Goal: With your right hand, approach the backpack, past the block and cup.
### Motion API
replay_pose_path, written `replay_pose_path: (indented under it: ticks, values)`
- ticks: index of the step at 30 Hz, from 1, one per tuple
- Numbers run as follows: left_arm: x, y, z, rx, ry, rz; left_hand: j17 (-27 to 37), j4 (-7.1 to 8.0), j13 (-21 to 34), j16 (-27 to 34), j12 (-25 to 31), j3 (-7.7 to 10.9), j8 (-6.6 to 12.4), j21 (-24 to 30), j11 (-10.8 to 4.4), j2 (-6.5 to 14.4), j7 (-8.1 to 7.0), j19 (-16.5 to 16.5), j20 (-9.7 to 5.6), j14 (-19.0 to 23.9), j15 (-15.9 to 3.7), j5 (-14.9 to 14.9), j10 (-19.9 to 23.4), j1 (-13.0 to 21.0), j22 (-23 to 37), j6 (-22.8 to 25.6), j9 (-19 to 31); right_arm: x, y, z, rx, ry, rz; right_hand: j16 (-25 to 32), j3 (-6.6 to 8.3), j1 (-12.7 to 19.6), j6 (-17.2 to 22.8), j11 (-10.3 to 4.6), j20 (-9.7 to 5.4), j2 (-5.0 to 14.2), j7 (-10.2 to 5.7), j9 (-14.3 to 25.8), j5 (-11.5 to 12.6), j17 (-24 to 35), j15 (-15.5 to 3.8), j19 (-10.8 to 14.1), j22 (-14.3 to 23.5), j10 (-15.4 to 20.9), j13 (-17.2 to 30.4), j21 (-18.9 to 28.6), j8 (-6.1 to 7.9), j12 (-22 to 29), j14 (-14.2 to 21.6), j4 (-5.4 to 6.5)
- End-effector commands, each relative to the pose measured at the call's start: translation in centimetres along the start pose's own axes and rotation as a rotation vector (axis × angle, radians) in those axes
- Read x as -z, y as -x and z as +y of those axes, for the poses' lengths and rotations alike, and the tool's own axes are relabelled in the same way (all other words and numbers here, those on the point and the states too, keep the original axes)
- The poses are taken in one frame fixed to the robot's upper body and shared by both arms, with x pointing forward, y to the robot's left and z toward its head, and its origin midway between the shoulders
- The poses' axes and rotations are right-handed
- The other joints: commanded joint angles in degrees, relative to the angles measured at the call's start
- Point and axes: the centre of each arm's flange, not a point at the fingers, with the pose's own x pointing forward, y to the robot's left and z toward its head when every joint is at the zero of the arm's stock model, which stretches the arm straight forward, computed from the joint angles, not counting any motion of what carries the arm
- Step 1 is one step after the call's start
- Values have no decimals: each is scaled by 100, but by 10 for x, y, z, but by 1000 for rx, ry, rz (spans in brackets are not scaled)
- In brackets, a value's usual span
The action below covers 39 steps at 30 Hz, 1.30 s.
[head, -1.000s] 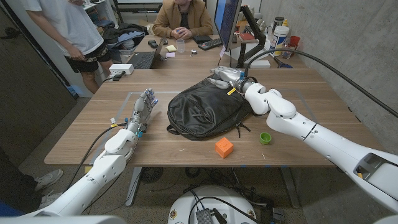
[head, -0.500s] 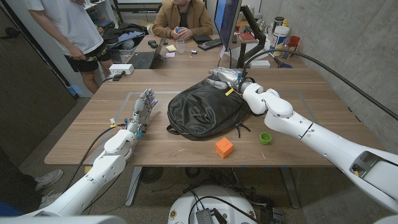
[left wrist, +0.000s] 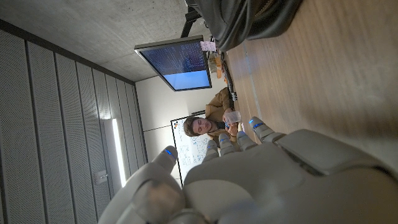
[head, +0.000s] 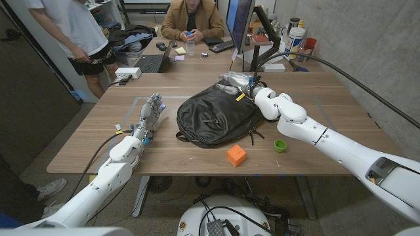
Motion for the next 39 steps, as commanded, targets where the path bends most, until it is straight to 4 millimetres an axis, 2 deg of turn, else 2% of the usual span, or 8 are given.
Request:
replay_pose_path:
  ticks: [1, 23, 24, 26, 28, 33, 39]
  values:
    - [2, -3, -1, 6, 3, 3, 18, -10, 23, 9, -5, -11, 25, 33, -15, 644, -19, 2, -316, -15, -325, 26, 28, 30, 11, 15, 31, 0, -2, 4, -7, -1, 0, -4, -30, 68, -45, 29, -435, 86, -3, 6, 3, 13, -201, 57, 8, -2, 9, -9, -25, 4, 34, -14]
    - [3, -4, -3, 17, 6, 3, 17, -10, 23, 11, -9, -11, 24, 41, 2, 648, -2, 14, -316, -7, -316, 26, 18, 30, 11, 14, 31, -2, -1, 13, -29, -2, -6, -2, -57, 76, -91, 17, -433, 89, -22, 9, -1, 18, -207, 77, 9, -15, 10, -24, -28, 1, 32, -7]
    - [3, -4, -3, 16, 6, 3, 17, -10, 24, 10, -9, -11, 23, 40, 1, 648, -5, 13, -317, -10, -318, 26, 17, 30, 11, 11, 31, -2, -1, 13, -30, 0, -7, -3, -62, 76, -86, 18, -435, 86, -61, 9, -1, 18, -213, 78, 9, -18, 10, -26, -24, 0, 29, -6]
    - [3, -3, -3, 17, 7, 4, 17, -10, 24, 10, -9, -11, 23, 41, -1, 648, -3, 15, -317, -10, -315, 26, 18, 30, 10, 13, 31, -3, -1, 14, -31, 2, -8, -5, -59, 103, -4, -49, -407, 103, -338, 9, 5, 11, -216, 102, 9, -26, 11, -34, 9, -1, 37, -9]
    - [4, -3, -3, 18, 7, 5, 17, -10, 24, 10, -8, -11, 23, 42, -4, 648, -9, 17, -323, -9, -319, 26, 20, 30, 10, 12, 31, -3, -1, 15, -34, 1, -8, -5, -62, 110, 10, -91, -405, 102, -416, 9, 5, 10, -242, 105, 9, -30, 11, -39, 12, -1, 39, -11]
    - [4, -2, -2, 19, 6, 5, 17, -11, 23, 11, -7, -11, 22, 47, -1, 647, -8, 27, -321, -5, -315, 26, 21, 31, 10, 8, 31, -4, 0, 17, -38, 1, -12, 3, -78, 107, -47, -72, -364, 106, -289, 9, 4, 16, -204, 126, 9, -27, 11, -45, -11, 2, 56, 2]
    - [3, -1, -2, 21, 5, 4, 17, -12, 23, 10, -7, -11, 21, 48, -2, 646, -7, 27, -313, -6, -317, 26, 20, 32, 10, 7, 31, -7, 0, 19, -46, 2, -16, 4, -89, 103, -52, -92, -378, 106, -268, 9, 3, 19, -222, 123, 10, -37, 12, -57, -11, -1, 58, 13]
